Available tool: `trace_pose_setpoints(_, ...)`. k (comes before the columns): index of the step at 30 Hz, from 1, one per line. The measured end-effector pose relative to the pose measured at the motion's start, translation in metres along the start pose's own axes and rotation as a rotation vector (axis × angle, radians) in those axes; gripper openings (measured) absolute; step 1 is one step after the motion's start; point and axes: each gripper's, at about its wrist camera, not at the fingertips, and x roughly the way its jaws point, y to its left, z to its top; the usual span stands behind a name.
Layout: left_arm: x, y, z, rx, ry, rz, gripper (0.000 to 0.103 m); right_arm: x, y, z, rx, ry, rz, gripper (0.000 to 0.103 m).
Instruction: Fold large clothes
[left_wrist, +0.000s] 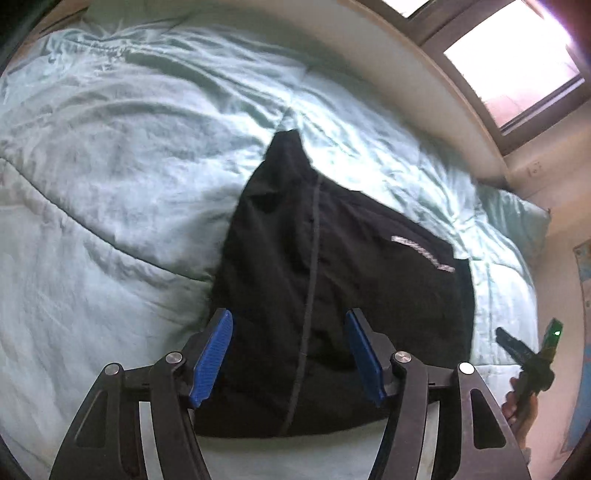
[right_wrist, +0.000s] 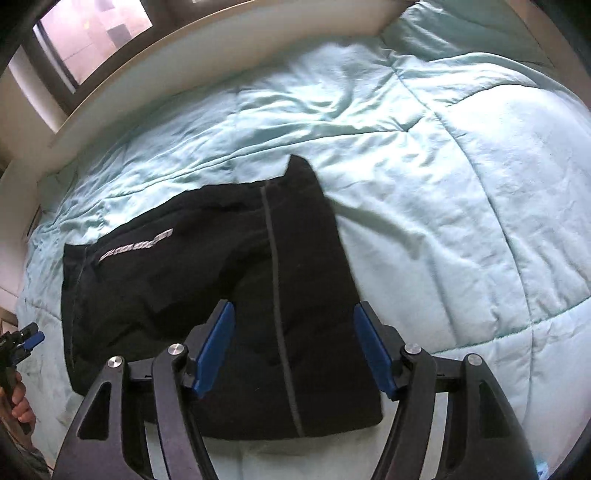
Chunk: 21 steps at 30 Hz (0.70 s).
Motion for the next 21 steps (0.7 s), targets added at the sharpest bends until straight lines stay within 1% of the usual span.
trace_pose_setpoints(3, 0.023, 0.01, 0.006, -0.013, 0.023, 0.001, 0.065, 0.014, -0.012, 0.005, 0.016, 0.013, 0.01, 0.071)
trace_pose_setpoints(6, 0.038, 0.024, 0.01, -0.05, 0.032, -0.011, 0.065, 0.033, -0.024, 0.008, 0.044, 0.039, 0.039, 0.071)
trace_pose_setpoints(8, 0.047, 0.033, 0.012, -0.071, 0.033, -0.028, 0.065, 0.046, -0.028, 0.008, 0.057, 0.055, 0.047, 0.071)
trace_pose_setpoints(13, 0.063, 0.045, 0.016, -0.096, 0.052, -0.067, 0.065, 0.071, -0.037, 0.006, 0.094, 0.089, 0.115, 0.071)
trace_pose_setpoints(17, 0.079, 0.048, 0.016, -0.108, 0.085, -0.125, 0.065, 0.089, -0.038, 0.004, 0.104, 0.114, 0.139, 0.071)
trace_pose_setpoints(20, 0.091, 0.044, 0.016, -0.085, 0.101, -0.13, 0.065, 0.102, -0.037, 0.003, 0.104, 0.144, 0.165, 0.076)
trace_pose_setpoints(21, 0.095, 0.042, 0.016, -0.08, 0.107, -0.138, 0.065, 0.104, -0.036, 0.003, 0.101, 0.145, 0.171, 0.08)
